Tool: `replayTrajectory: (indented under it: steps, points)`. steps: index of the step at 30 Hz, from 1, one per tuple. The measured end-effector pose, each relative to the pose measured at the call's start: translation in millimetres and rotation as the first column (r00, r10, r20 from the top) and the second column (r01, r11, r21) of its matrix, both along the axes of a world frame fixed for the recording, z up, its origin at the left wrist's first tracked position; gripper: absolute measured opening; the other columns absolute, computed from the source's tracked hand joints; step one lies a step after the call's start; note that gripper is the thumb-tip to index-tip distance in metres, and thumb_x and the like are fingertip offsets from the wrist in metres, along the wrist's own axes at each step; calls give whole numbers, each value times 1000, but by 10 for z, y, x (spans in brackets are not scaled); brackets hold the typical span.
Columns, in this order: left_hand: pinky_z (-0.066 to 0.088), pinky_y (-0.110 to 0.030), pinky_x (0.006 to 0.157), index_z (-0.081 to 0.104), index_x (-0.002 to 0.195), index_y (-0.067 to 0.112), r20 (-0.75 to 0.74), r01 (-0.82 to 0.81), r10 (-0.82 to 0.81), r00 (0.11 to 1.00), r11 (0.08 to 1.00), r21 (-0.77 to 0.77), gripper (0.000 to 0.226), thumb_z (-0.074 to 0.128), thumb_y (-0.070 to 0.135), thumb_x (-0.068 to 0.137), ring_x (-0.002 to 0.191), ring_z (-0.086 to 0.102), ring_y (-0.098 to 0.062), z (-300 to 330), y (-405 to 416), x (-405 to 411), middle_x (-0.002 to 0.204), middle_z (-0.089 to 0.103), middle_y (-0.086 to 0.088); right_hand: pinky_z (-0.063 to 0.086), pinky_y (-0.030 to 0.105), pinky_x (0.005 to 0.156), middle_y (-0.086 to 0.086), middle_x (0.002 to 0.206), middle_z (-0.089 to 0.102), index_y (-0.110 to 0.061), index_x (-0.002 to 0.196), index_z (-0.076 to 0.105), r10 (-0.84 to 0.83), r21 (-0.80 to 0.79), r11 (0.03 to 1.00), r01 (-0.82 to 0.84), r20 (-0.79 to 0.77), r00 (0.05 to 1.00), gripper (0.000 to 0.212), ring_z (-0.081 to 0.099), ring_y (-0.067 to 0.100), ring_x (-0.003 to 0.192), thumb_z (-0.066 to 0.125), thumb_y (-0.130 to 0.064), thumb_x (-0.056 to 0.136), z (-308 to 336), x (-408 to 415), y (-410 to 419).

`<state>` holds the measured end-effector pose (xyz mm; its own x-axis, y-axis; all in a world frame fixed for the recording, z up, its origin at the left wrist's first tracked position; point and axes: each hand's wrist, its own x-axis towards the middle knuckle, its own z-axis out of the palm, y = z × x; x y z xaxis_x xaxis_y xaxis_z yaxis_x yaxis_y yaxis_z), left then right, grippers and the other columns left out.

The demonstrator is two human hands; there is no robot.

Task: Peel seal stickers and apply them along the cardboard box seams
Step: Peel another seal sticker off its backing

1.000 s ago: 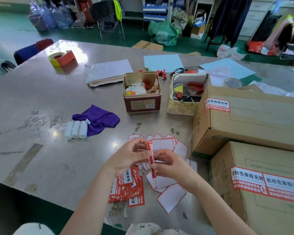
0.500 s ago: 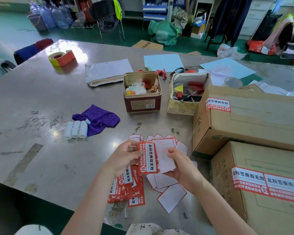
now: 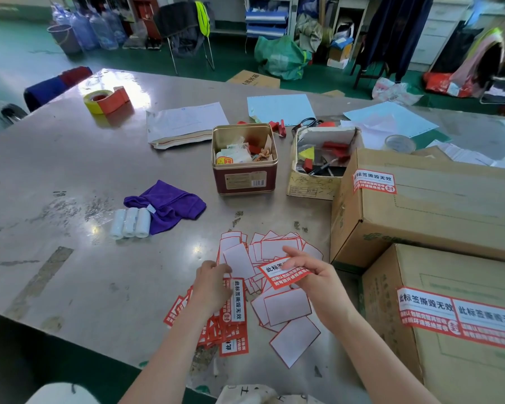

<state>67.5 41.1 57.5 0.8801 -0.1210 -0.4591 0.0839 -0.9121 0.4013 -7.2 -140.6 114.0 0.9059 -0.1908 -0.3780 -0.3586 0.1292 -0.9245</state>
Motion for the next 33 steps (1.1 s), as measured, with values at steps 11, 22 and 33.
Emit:
replayTrajectory:
  steps: [11,22,33]
  points:
    - [48,-37,90,74,101,18,-382,-150,-224,897,658,-738,32,49,37,94,93,66,-22,635,22,-6,103,72,-7,56,20,75,-13,118,63,-11,76,75,24,-44,999,-20,81,996,29,62,10,104,54,4,89,94,16,-21]
    - [44,-36,90,75,71,18,-435,-276,-217,874,514,-812,25,60,36,80,97,57,-25,625,-10,-59,101,71,-10,55,17,70,-11,117,63,-13,74,75,23,-25,999,-21,81,996,30,62,12,105,55,4,88,85,-11,-58]
    - [45,-34,95,74,80,14,-516,-375,-202,832,480,-793,20,62,30,77,100,62,-24,649,-53,-81,98,72,-8,57,31,81,-13,112,67,-16,71,76,40,-17,999,-38,94,995,35,63,5,104,54,6,89,104,-3,-58]
